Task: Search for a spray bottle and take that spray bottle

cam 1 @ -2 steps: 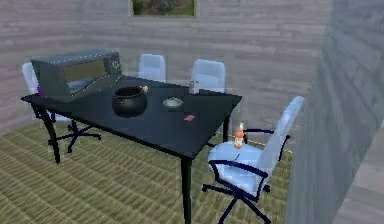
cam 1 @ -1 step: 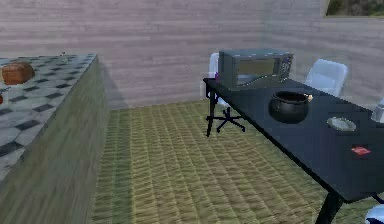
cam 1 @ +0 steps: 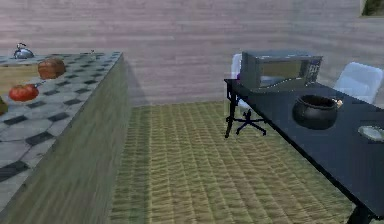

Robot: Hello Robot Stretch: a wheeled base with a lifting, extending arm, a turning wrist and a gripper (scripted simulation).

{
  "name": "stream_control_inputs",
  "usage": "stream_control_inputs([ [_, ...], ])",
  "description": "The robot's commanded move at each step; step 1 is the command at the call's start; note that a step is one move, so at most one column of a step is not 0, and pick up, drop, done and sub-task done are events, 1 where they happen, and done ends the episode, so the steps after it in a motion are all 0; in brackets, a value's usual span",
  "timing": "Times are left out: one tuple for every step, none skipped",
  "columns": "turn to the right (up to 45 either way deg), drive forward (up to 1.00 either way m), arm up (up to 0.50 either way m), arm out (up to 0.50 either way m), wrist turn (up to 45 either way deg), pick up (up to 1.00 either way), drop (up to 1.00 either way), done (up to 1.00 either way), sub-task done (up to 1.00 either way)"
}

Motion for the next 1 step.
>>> stream_control_inputs([
  [0.0, 1.00, 0.00, 0.00, 0.0, 0.00, 0.00, 0.00, 0.00],
])
